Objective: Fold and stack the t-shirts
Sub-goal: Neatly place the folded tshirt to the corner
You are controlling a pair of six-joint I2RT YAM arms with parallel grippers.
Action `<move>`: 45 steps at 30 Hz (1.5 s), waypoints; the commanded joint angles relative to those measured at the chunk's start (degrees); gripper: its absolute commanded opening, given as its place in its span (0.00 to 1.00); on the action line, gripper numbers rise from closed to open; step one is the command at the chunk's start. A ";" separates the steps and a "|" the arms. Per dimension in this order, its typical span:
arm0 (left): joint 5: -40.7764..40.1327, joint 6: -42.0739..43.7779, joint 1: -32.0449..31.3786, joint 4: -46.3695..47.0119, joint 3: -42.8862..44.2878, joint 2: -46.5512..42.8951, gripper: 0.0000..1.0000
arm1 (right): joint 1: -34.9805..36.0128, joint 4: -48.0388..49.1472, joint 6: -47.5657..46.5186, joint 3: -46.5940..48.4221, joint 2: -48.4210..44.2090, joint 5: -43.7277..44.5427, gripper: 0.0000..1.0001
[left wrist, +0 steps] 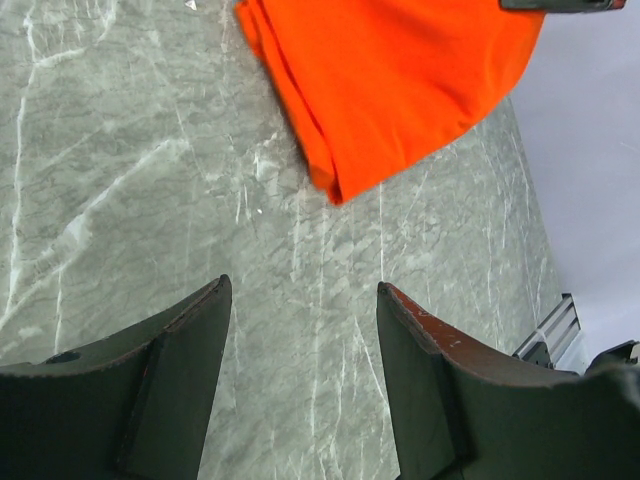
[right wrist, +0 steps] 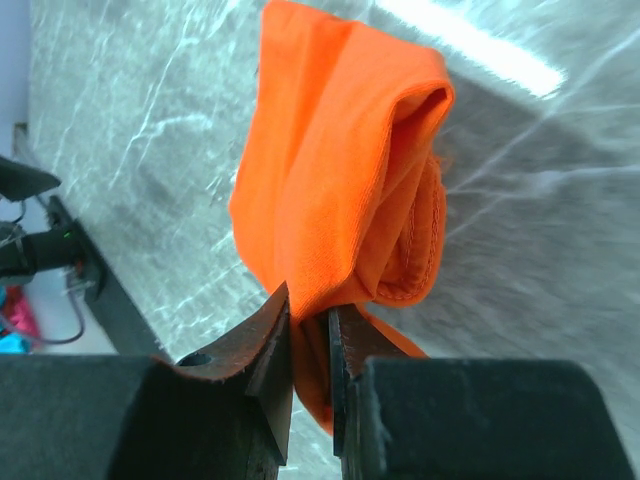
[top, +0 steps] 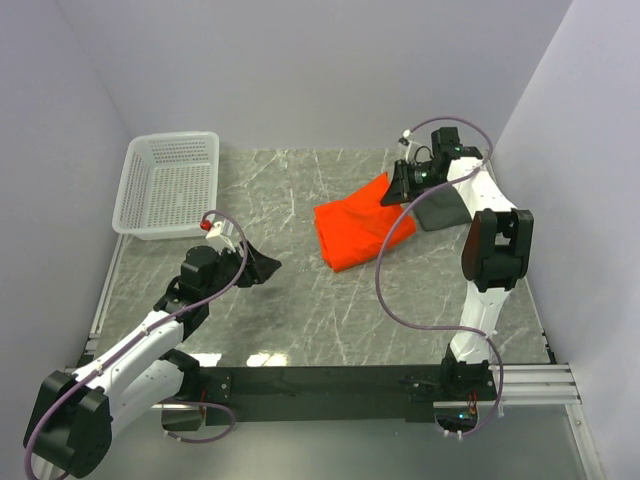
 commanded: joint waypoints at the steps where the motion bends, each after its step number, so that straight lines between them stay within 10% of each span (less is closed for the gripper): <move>1: 1.27 1.07 0.08 2.60 -0.05 0.13 0.65 | -1.12 -3.44 -1.58 5.25 -1.66 2.54 0.00; 16: 1.98 0.89 0.08 4.71 -1.11 1.62 0.65 | -4.99 -18.82 -8.69 27.39 6.33 11.06 0.00; 45: 1.97 1.16 0.08 5.67 -2.43 2.23 0.65 | -10.09 -22.43 -15.90 40.33 9.32 24.52 0.00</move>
